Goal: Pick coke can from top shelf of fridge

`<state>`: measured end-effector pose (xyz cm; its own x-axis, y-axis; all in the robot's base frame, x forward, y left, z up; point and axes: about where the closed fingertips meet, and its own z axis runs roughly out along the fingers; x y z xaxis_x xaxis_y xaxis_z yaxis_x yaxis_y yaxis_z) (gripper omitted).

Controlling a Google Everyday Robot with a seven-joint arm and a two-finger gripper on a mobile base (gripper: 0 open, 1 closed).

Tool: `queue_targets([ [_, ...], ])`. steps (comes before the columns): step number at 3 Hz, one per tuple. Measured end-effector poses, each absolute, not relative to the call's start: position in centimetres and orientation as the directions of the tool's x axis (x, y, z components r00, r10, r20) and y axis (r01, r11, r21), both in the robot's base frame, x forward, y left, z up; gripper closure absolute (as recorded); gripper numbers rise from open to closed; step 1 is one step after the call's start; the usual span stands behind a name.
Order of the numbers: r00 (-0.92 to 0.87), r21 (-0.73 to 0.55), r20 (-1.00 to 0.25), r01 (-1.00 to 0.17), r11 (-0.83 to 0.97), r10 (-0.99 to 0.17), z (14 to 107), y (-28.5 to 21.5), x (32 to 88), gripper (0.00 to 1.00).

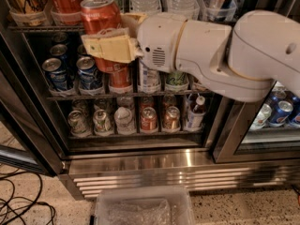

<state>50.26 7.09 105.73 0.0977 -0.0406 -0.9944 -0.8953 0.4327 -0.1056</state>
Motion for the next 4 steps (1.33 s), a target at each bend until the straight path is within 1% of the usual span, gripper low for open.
queue_targets([
  [1,0.133,-0.141,-0.990,-0.946,0.291,-0.049,106.9,6.7,51.0,1.00],
  [2,0.189,-0.190,-0.982,-0.973,0.134,-0.020,108.1,6.5,48.6,1.00],
  [3,0.249,-0.250,-0.968,-0.967,-0.041,0.023,108.3,6.4,42.4,1.00],
  [4,0.283,-0.287,-0.958,-0.937,-0.198,0.053,107.1,5.8,33.8,1.00],
])
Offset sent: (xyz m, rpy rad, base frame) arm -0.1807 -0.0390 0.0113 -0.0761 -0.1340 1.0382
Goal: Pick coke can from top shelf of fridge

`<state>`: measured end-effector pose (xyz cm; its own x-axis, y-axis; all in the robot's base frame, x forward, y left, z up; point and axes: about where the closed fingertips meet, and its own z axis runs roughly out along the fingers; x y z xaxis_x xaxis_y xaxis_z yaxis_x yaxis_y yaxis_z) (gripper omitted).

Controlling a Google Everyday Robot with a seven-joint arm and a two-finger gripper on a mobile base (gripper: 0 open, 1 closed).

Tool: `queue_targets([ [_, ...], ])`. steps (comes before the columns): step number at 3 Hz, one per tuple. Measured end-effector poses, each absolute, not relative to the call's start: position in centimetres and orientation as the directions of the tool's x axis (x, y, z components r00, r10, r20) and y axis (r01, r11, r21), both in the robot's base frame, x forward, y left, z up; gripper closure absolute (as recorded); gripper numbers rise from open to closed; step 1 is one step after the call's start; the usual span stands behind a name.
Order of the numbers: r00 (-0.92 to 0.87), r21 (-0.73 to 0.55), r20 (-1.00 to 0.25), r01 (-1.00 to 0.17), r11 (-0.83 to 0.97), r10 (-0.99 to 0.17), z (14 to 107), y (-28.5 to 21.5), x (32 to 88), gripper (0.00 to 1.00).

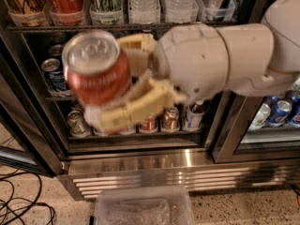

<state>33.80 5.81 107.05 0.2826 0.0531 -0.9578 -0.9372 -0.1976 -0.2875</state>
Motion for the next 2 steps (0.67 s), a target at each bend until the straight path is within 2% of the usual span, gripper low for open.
queue_targets([
  [1,0.305,-0.302,-0.952,-0.923,-0.239,0.026,103.95,4.35,27.08,1.00],
  [2,0.305,-0.302,-0.952,-0.923,-0.239,0.026,103.95,4.35,27.08,1.00],
])
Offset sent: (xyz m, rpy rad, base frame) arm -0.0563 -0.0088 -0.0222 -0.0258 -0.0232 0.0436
